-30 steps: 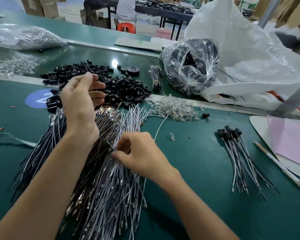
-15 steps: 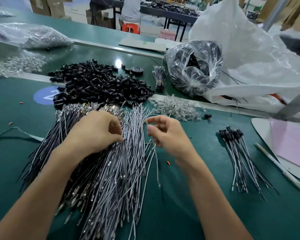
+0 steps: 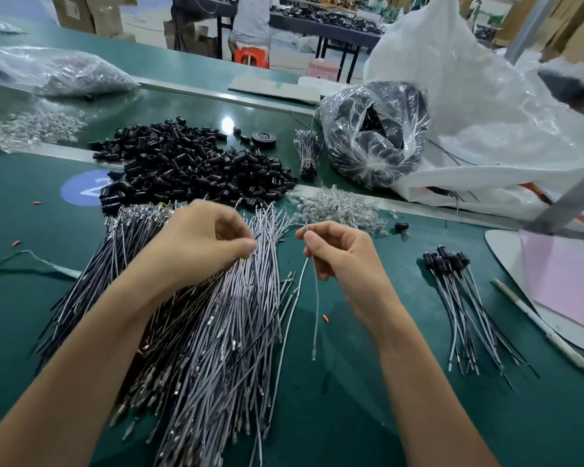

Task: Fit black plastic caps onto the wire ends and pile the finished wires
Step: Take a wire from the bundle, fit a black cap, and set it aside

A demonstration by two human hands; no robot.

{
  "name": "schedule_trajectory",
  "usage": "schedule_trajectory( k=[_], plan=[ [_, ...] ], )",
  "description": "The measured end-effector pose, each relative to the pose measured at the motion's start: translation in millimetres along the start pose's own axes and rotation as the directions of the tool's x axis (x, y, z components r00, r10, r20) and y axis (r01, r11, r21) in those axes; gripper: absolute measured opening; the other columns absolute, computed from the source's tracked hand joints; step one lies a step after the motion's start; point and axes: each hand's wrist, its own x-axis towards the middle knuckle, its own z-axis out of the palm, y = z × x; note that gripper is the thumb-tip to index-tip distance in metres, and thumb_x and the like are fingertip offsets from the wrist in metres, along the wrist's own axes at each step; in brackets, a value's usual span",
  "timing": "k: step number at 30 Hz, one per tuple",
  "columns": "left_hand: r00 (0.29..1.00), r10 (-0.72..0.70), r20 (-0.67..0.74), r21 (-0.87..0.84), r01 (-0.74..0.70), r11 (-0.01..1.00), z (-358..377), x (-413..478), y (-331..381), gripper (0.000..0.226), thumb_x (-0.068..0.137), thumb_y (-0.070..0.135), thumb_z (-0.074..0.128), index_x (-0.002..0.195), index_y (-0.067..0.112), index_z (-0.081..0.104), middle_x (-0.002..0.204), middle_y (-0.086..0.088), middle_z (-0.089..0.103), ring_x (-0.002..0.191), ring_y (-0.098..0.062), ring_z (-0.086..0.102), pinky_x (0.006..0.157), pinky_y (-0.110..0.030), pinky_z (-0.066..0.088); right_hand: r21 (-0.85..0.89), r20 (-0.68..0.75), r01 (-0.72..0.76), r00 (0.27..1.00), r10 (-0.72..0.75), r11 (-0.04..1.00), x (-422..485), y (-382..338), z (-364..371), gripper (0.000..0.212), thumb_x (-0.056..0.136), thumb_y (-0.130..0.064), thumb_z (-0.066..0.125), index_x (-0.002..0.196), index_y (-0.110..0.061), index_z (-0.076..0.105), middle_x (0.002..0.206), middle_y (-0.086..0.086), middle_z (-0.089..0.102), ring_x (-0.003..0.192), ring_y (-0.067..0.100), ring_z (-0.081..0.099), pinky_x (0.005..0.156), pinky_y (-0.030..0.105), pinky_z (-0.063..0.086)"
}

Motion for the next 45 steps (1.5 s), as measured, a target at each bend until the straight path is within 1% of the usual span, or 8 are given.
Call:
schedule_trajectory(
  k=[3,9,13,20,28,40,42,45],
  plan=[
    [0.996,0.052,-0.075,-0.257,-0.070,0.964,0,8,17,0.003,0.084,0.010,0.071,0.082,0.012,0.070,0.071,-0.001,0.073,0.057,-0.006,0.062,0.045,-0.015,0.045,0.057,-0.003,0.103,0.995,-0.103,0.993,-3,-2,8,0.013,0.092,-0.008,0.064,0.086,-0.013,0.074,0.064,-0.004,0.065,0.054,0.007,0.051,0.053,0.016,0.043],
    [0.974,0.143,-0.179,-0.468,-0.212,0.858,33,21,45,0.008,0.085,0.001,0.070,0.093,0.003,0.068,0.074,-0.011,0.073,0.058,-0.013,0.065,0.050,-0.022,0.054,0.139,-0.178,0.240,0.961,-0.214,0.961,-6,-3,12,0.009,0.091,-0.009,0.066,0.086,-0.009,0.073,0.069,-0.001,0.067,0.063,0.008,0.055,0.060,0.019,0.045],
    [0.966,0.144,-0.216,-0.527,-0.240,0.815,53,24,43,0.014,0.084,-0.002,0.071,0.096,0.006,0.072,0.072,-0.006,0.074,0.062,-0.015,0.070,0.057,-0.022,0.055,0.053,-0.294,0.228,0.934,-0.203,0.972,-5,-5,4,0.009,0.090,-0.009,0.068,0.083,-0.011,0.074,0.073,0.005,0.071,0.061,0.011,0.059,0.056,0.024,0.048],
    [0.974,0.121,-0.189,-0.607,-0.213,0.765,60,27,35,0.010,0.080,-0.001,0.074,0.085,0.008,0.074,0.072,-0.007,0.075,0.067,-0.018,0.073,0.059,-0.022,0.056,-0.220,-0.287,0.193,0.924,-0.252,0.956,-3,-5,-6,0.016,0.088,-0.014,0.071,0.076,-0.024,0.071,0.064,-0.008,0.068,0.052,0.009,0.058,0.051,0.023,0.044],
    [0.964,0.182,-0.193,-0.622,-0.264,0.737,55,29,42,0.013,0.079,0.003,0.075,0.092,0.007,0.075,0.071,-0.009,0.074,0.060,-0.014,0.068,0.059,-0.019,0.055,-0.001,-0.155,0.179,0.972,-0.177,0.984,-5,-18,-19,0.006,0.087,-0.011,0.071,0.081,-0.012,0.073,0.067,-0.004,0.068,0.054,0.010,0.058,0.050,0.020,0.044],
    [0.963,0.181,-0.200,-0.604,-0.266,0.751,81,28,50,0.007,0.081,0.002,0.074,0.080,0.008,0.072,0.066,-0.008,0.072,0.057,-0.013,0.066,0.058,-0.022,0.055,-0.103,-0.063,0.142,0.987,-0.149,0.985,-10,-17,-53,0.011,0.084,-0.004,0.071,0.078,-0.013,0.070,0.061,-0.005,0.064,0.053,0.008,0.055,0.049,0.017,0.043],
    [0.970,0.211,-0.118,-0.609,-0.239,0.756,80,29,52,0.005,0.081,0.008,0.075,0.085,0.009,0.072,0.075,-0.009,0.074,0.066,-0.013,0.070,0.060,-0.022,0.056,-0.123,-0.121,0.148,0.979,-0.162,0.981,-9,-14,-59,0.013,0.083,-0.004,0.071,0.076,-0.014,0.071,0.060,-0.004,0.064,0.052,0.007,0.053,0.048,0.016,0.041],
    [0.980,0.196,-0.036,-0.491,-0.188,0.850,63,50,43,0.027,0.078,0.026,0.074,0.102,0.016,0.068,0.096,0.001,0.075,0.089,-0.013,0.071,0.069,-0.019,0.056,-0.192,-0.229,0.163,0.951,-0.206,0.968,-9,-9,-64,0.016,0.082,-0.004,0.074,0.075,-0.018,0.072,0.059,-0.005,0.065,0.050,0.006,0.053,0.049,0.014,0.041]
  ],
)
